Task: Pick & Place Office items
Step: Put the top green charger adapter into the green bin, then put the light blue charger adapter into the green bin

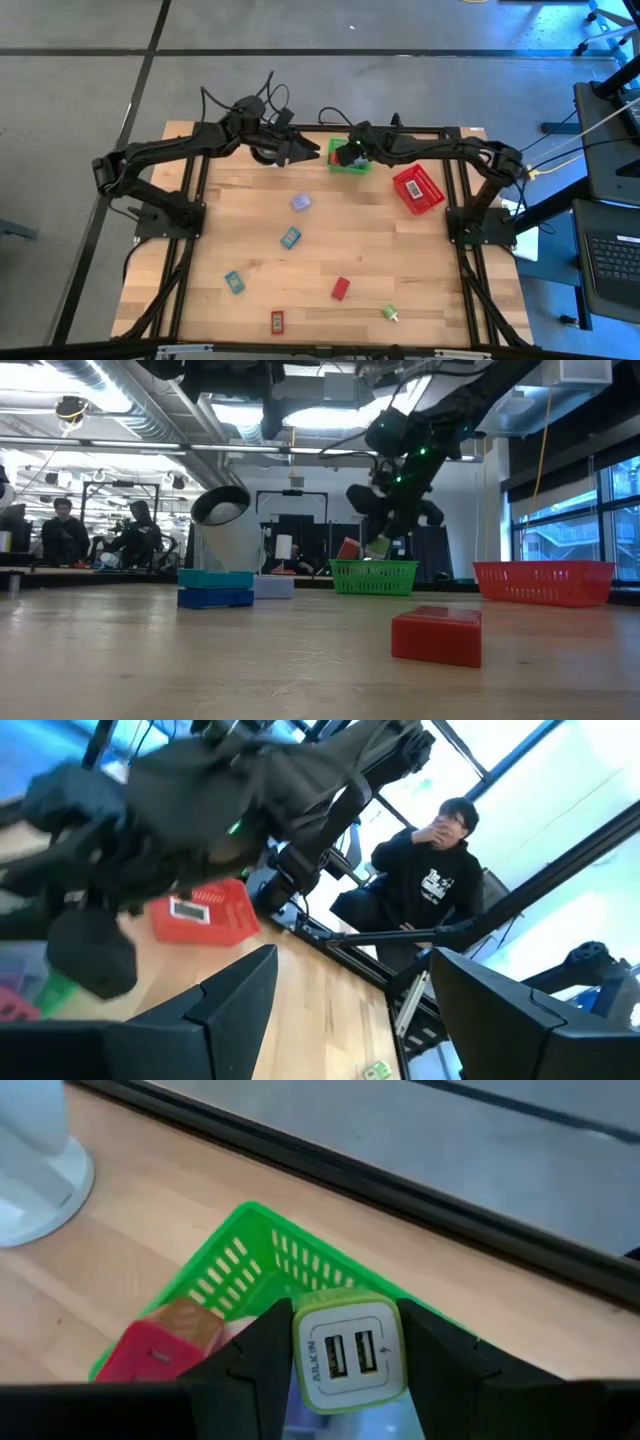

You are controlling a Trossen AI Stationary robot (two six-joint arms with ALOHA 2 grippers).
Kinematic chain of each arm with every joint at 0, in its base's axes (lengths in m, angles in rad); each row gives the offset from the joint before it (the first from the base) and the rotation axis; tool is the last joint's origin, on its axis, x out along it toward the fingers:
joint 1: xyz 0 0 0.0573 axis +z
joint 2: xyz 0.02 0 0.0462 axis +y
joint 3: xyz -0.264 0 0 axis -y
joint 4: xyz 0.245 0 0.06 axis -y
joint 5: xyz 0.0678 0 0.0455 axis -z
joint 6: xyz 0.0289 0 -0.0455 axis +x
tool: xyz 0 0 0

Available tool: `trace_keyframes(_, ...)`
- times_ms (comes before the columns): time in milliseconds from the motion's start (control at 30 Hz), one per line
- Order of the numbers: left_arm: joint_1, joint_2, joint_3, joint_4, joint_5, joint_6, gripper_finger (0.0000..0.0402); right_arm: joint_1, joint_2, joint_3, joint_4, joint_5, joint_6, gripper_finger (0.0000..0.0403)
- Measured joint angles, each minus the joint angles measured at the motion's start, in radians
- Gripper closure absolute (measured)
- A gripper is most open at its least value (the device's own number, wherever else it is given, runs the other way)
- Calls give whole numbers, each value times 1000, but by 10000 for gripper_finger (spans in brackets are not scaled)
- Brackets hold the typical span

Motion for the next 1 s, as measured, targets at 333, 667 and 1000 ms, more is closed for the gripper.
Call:
trace_keyframes(333, 26, -8, 0, 6, -9, 52, 142, 3, 41, -1, 22, -3, 22, 233)
trace_keyframes(667, 46, -8, 0, 3, -9, 26, 142, 0, 32, -1, 25, -119, -18, 150)
trace_keyframes(1000, 46, -8, 0, -235, 46, 50, 142, -2, -149, 0, -22, -143, -10, 93)
